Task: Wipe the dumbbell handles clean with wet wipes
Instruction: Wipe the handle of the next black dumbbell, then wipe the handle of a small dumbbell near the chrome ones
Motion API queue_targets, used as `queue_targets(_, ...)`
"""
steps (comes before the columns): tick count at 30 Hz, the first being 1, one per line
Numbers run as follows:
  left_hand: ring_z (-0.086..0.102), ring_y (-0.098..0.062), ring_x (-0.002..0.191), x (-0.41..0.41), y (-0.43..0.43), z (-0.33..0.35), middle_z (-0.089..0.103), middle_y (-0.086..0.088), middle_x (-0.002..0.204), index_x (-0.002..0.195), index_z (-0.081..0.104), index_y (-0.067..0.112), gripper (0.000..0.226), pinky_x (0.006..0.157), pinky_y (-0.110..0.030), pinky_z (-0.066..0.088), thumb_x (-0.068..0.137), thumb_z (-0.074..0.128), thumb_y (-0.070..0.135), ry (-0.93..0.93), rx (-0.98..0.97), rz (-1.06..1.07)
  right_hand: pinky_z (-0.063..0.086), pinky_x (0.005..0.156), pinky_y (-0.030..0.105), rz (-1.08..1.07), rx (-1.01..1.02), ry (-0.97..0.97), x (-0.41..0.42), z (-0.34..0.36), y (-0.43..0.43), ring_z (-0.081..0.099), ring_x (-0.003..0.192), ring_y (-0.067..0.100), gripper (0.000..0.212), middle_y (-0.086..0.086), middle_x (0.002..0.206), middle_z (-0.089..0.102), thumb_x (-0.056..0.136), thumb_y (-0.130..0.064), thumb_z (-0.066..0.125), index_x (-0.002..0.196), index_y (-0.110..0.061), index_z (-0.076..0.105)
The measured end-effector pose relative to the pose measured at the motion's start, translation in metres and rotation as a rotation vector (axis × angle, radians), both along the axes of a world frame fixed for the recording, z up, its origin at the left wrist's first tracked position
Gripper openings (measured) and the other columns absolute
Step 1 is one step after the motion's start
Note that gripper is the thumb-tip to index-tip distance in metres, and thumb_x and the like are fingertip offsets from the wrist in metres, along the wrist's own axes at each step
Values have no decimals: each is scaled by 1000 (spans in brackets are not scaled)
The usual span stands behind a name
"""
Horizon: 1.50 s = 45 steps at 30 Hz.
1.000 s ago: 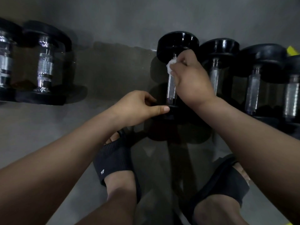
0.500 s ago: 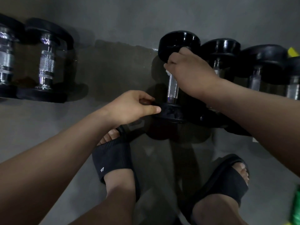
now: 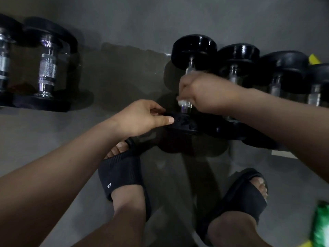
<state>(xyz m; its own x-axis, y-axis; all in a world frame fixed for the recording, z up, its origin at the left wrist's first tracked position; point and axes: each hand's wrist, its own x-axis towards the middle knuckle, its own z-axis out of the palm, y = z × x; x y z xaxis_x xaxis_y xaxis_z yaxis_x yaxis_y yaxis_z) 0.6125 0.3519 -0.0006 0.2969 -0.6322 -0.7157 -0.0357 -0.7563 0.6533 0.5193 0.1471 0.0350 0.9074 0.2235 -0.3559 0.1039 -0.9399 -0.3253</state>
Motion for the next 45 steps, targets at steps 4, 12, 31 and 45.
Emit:
queue_targets(4, 66, 3, 95, 1, -1, 3, 73, 12, 105, 116, 71, 26, 45, 78, -12, 45, 79, 79, 52, -20, 7, -12, 54, 75, 38, 56, 123, 71, -8, 11, 1, 64, 88, 26, 21, 5, 102, 63, 93, -10, 61, 103, -13, 79)
queue_targets(12, 69, -3, 94, 0, -2, 7, 75, 12, 98, 106, 74, 26, 33, 94, -27, 54, 81, 79, 47, -6, -4, -19, 55, 75, 37, -238, 82, -124, -25, 2, -2, 64, 87, 28, 19, 8, 102, 63, 97, -13, 62, 109, -11, 77)
queue_targets(31, 70, -11, 95, 6, -7, 29, 74, 5, 102, 114, 71, 21, 28, 93, -34, 56, 89, 75, 31, -158, -124, 130, 49, 66, 15, -869, 475, 10, -13, 22, 5, 62, 68, -2, 11, -12, 80, 69, 93, -23, 69, 101, -22, 77)
queue_targets(45, 68, -25, 71, 38, 42, 84, 67, -2, 74, 84, 67, 23, 12, 76, -48, 56, 80, 77, 26, -421, -411, 558, 56, 64, 31, -1141, 1169, 0, 53, 51, 85, 64, 63, 19, 13, 9, 75, 69, 89, -5, 74, 81, -8, 64)
